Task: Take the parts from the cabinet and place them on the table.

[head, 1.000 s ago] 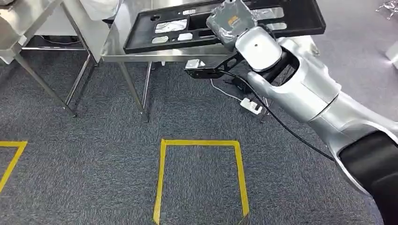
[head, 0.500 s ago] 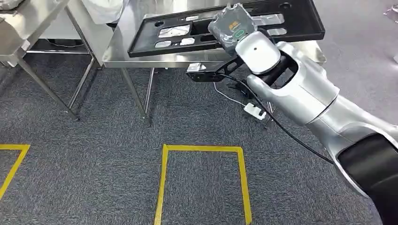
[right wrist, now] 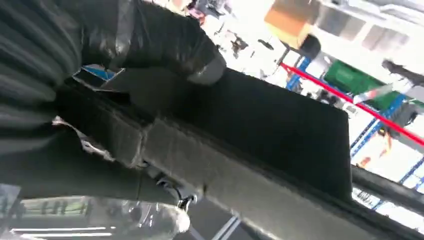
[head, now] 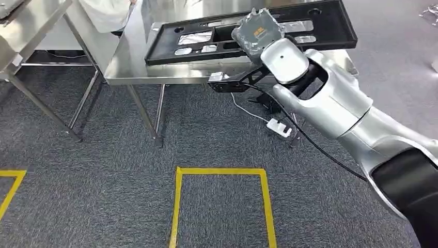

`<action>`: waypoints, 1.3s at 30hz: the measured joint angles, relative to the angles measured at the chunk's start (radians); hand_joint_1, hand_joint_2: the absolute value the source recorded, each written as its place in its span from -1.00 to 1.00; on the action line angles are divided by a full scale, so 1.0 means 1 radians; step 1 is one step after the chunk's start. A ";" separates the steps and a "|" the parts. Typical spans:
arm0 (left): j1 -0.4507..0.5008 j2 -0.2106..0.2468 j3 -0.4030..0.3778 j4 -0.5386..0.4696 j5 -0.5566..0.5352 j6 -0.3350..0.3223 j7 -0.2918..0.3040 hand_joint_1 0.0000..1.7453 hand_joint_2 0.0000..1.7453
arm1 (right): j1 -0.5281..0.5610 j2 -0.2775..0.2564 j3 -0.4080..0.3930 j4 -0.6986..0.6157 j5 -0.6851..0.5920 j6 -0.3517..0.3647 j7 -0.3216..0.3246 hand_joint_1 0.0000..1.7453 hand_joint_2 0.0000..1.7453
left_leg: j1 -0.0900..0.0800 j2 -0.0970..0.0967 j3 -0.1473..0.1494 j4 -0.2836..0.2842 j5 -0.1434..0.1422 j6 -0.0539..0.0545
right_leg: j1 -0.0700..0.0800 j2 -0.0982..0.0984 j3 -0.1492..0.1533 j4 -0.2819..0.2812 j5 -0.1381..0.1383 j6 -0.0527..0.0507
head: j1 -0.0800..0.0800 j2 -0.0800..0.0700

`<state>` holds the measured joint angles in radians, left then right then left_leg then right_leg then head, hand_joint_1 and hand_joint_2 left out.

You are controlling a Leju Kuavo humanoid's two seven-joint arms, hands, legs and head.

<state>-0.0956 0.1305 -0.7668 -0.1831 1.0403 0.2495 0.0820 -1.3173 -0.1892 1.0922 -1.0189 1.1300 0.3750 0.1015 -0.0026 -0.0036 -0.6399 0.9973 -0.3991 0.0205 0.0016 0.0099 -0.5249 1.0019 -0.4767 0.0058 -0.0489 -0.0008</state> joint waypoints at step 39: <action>-0.007 0.010 -0.005 0.002 -0.003 0.042 0.000 -1.00 1.00 | 0.058 -0.051 0.000 -0.037 -0.002 0.033 0.006 0.84 1.00 | 0.013 -0.001 0.020 0.008 -0.014 0.009 | -0.017 -0.001 -0.217 0.284 -0.058 0.025 | 0.007 0.000</action>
<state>-0.1024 0.1404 -0.7713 -0.1812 1.0376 0.2911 0.0817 -1.2592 -0.2407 1.0925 -1.0555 1.1276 0.4078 0.1072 0.0099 -0.0049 -0.6203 1.0052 -0.4131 0.0298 -0.0149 0.0092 -0.7420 1.2861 -0.5352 0.0312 -0.0423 -0.0008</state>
